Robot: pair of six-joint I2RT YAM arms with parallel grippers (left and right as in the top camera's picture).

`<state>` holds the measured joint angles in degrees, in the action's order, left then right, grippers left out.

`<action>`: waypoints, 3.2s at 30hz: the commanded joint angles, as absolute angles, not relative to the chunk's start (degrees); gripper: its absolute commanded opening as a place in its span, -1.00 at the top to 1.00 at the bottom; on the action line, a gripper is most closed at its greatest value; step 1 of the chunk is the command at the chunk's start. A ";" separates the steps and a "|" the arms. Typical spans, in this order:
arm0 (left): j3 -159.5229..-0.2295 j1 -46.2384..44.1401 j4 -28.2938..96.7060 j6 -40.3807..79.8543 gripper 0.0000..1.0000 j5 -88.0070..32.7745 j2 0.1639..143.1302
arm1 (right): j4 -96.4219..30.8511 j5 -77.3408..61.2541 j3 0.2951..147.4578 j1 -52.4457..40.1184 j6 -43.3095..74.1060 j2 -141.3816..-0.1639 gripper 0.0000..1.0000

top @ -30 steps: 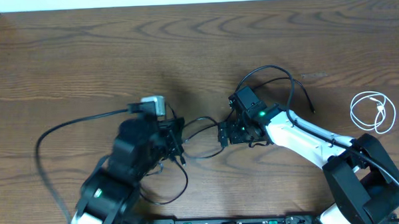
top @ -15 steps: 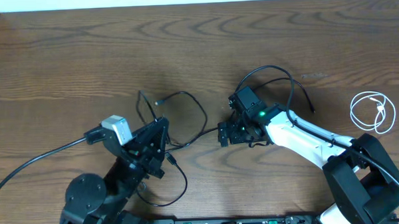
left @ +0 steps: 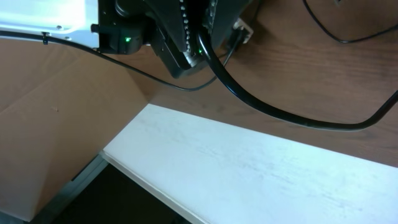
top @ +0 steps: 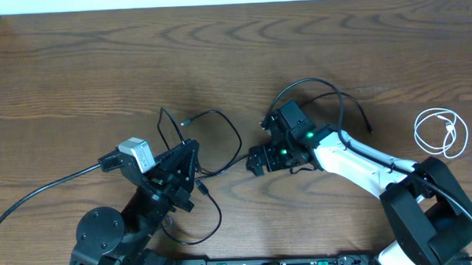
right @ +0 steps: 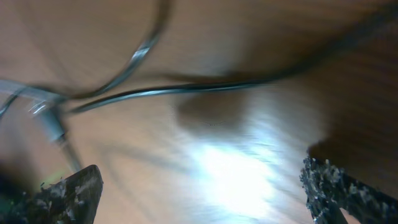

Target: Untangle cables

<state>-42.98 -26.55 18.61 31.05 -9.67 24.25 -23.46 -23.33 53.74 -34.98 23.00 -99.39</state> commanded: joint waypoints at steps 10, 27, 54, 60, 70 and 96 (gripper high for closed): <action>-44.10 -26.70 26.74 30.06 0.85 3.27 24.58 | -22.94 -26.92 53.06 -36.84 18.22 -100.14 -0.98; -41.60 -26.70 33.15 30.09 0.85 13.37 47.07 | -23.40 -24.32 53.06 -36.86 19.90 -100.14 -0.99; -41.67 -26.70 31.66 27.55 -0.26 11.94 73.30 | -23.38 -24.32 53.06 -36.86 19.90 -100.14 -0.99; -41.85 -26.70 30.76 23.33 -0.26 -1.26 73.32 | -23.35 -24.27 53.06 -36.86 19.90 -100.14 -0.99; -41.67 -26.72 30.52 23.18 0.01 -7.94 77.43 | -23.70 -23.51 53.06 -36.84 20.03 -100.14 -0.98; -41.69 -26.70 23.40 24.67 0.58 -32.16 87.74 | -25.12 -19.81 53.06 -36.80 25.10 -100.14 -0.99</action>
